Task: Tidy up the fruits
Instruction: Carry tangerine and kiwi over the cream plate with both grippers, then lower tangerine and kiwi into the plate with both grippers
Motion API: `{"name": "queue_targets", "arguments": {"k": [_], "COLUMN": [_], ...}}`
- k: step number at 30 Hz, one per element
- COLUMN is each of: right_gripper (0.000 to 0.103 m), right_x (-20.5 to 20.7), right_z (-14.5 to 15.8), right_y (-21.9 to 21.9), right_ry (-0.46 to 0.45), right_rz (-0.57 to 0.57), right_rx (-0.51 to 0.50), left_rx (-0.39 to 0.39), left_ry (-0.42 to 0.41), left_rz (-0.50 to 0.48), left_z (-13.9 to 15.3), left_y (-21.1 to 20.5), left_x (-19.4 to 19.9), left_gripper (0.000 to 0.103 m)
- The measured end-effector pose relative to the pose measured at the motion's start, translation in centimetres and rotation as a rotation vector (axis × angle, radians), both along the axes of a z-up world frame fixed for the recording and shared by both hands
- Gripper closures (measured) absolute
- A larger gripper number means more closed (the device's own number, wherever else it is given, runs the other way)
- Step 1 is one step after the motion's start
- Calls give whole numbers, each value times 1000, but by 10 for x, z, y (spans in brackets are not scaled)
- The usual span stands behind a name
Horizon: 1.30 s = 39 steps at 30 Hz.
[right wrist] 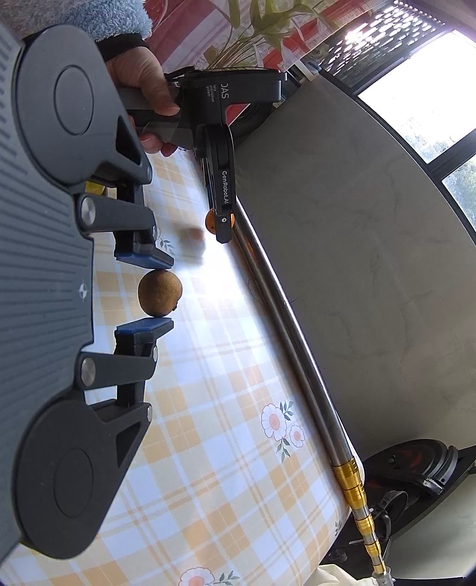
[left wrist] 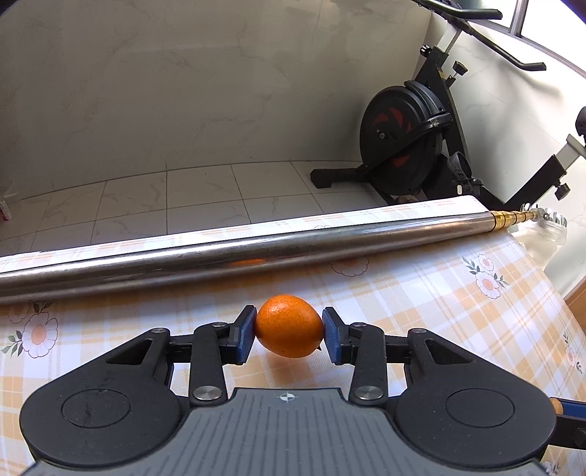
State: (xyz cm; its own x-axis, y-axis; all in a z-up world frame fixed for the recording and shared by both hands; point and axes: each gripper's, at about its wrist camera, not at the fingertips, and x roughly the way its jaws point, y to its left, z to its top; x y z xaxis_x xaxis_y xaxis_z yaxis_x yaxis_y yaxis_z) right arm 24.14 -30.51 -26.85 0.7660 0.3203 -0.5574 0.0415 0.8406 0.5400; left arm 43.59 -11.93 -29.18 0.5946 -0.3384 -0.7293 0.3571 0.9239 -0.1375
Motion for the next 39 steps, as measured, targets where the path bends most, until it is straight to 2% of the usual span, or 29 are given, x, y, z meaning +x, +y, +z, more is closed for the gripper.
{"name": "queue_targets", "arguments": {"k": [5,12,18,29,39], "right_gripper": [71,71,71,71,71], "right_x": [-12,-35,-54,-80,-87], "right_z": [11,24,28,27,20], "right_y": [7,22,33,50,56], "right_ry": [-17,-39,-41,-22,3], "right_rz": [10,41,68,112,133], "right_rx": [-1,-8,-20,-47,-44], "left_rx": [-7,-44,-28,-47,-6], "left_ry": [-35,-75,-105,-116,-71], "left_rz": [-19,-19,-15,-38,-50], "left_z": [28,73,90,88,58], "left_y": [13,45,63,78,75], "left_x": [-32,-95,-153,-224,-239], "left_gripper": [62,62,62,62,62]}}
